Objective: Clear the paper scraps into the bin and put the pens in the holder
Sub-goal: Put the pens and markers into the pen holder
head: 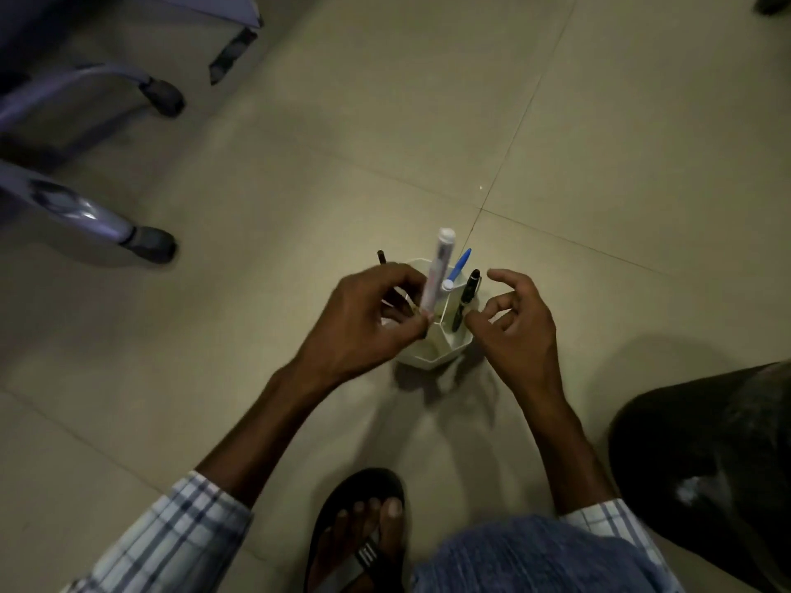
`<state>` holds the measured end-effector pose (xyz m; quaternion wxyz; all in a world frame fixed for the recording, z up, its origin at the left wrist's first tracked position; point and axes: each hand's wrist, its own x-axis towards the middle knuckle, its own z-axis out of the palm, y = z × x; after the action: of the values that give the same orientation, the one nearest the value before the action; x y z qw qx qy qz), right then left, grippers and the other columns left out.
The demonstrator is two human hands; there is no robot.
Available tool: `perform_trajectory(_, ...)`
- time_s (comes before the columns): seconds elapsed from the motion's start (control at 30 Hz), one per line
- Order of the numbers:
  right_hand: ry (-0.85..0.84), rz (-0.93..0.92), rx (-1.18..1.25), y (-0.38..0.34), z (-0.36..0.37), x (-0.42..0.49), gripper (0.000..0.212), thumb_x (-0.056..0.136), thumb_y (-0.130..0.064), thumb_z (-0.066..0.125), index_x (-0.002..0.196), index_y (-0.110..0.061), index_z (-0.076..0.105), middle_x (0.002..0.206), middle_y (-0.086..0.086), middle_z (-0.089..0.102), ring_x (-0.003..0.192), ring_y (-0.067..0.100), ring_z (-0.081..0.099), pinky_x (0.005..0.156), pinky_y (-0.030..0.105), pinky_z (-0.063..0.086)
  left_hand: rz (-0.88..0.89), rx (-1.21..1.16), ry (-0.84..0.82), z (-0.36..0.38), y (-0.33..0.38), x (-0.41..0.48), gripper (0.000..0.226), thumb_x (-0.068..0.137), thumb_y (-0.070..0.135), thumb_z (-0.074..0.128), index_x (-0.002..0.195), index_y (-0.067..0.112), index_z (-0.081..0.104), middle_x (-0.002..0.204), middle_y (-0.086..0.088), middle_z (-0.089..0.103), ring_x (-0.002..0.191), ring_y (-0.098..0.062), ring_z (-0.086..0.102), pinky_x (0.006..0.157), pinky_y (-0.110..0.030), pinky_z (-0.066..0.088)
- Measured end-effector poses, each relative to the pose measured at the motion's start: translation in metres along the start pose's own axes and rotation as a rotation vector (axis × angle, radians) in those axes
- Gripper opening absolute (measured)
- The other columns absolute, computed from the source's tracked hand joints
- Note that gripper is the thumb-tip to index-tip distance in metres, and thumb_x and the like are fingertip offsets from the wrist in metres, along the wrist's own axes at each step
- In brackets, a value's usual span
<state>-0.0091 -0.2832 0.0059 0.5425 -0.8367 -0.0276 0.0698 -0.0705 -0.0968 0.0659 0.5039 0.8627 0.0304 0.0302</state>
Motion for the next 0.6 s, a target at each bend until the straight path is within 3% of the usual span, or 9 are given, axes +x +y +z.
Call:
perform_trajectory(0.17, -0.128, -0.03, -0.048, 0.005, -0.003, -0.008, 0.078, 0.065, -0.037, 0.073, 0.137, -0.026, 0.045, 0.114, -0.001, 0.056, 0.082, 0.012, 0.057, 0.058, 0.009, 0.043, 0.018, 0.183, -0.073, 0.014, -0.015, -0.01, 0.024, 0.075, 0.018, 0.077, 0.097, 0.02, 0.066, 0.092, 0.009, 0.066, 0.075, -0.009, 0.067, 0.07, -0.029, 0.058)
perform_trajectory(0.27, -0.21, -0.05, -0.081, 0.012, -0.006, -0.008, 0.088, 0.063, -0.039, 0.073, 0.143, -0.032, 0.037, 0.132, -0.001, 0.047, 0.1, 0.012, 0.055, 0.067, 0.019, 0.05, 0.003, 0.218, -0.074, 0.017, -0.019, -0.013, 0.021, 0.075, 0.019, 0.075, 0.094, 0.023, 0.065, 0.091, 0.011, 0.065, 0.075, -0.009, 0.066, 0.069, -0.029, 0.057)
perform_trajectory(0.33, -0.258, -0.073, -0.084, 0.016, -0.007, -0.008, 0.092, 0.065, -0.034, 0.08, 0.145, -0.035, 0.034, 0.138, -0.002, 0.043, 0.107, 0.012, 0.054, 0.078, 0.031, 0.059, 0.01, 0.218, -0.075, 0.018, -0.018, -0.013, 0.02, 0.076, 0.019, 0.075, 0.092, 0.025, 0.065, 0.091, 0.011, 0.065, 0.076, -0.009, 0.066, 0.07, -0.029, 0.057)
perform_trajectory(0.4, -0.319, -0.104, -0.102, 0.018, -0.008, -0.007, 0.097, 0.067, -0.029, 0.085, 0.148, -0.032, 0.03, 0.144, -0.001, 0.038, 0.117, 0.015, 0.051, 0.086, 0.028, 0.057, 0.02, 0.213, -0.073, 0.017, -0.018, -0.012, 0.019, 0.077, 0.02, 0.075, 0.093, 0.025, 0.066, 0.092, 0.012, 0.065, 0.076, -0.009, 0.066, 0.07, -0.028, 0.057)
perform_trajectory(0.47, -0.375, -0.141, -0.141, 0.018, -0.009, -0.006, 0.104, 0.064, -0.037, 0.086, 0.149, -0.031, 0.026, 0.149, -0.002, 0.034, 0.124, 0.013, 0.045, 0.089, 0.019, 0.048, 0.012, 0.195, -0.068, 0.014, -0.017, -0.011, 0.018, 0.079, 0.023, 0.076, 0.094, 0.025, 0.066, 0.093, 0.012, 0.066, 0.076, -0.009, 0.066, 0.071, -0.029, 0.058)
perform_trajectory(0.6, -0.4, -0.174, -0.232, 0.019, -0.007, 0.002, 0.112, 0.059, -0.048, 0.09, 0.148, -0.029, 0.026, 0.15, -0.003, 0.035, 0.126, 0.013, 0.044, 0.1, 0.03, 0.045, 0.009, 0.181, -0.013, 0.001, -0.016, -0.007, 0.019, 0.079, 0.031, 0.077, 0.094, 0.025, 0.066, 0.093, 0.01, 0.068, 0.075, -0.012, 0.068, 0.07, -0.03, 0.059)
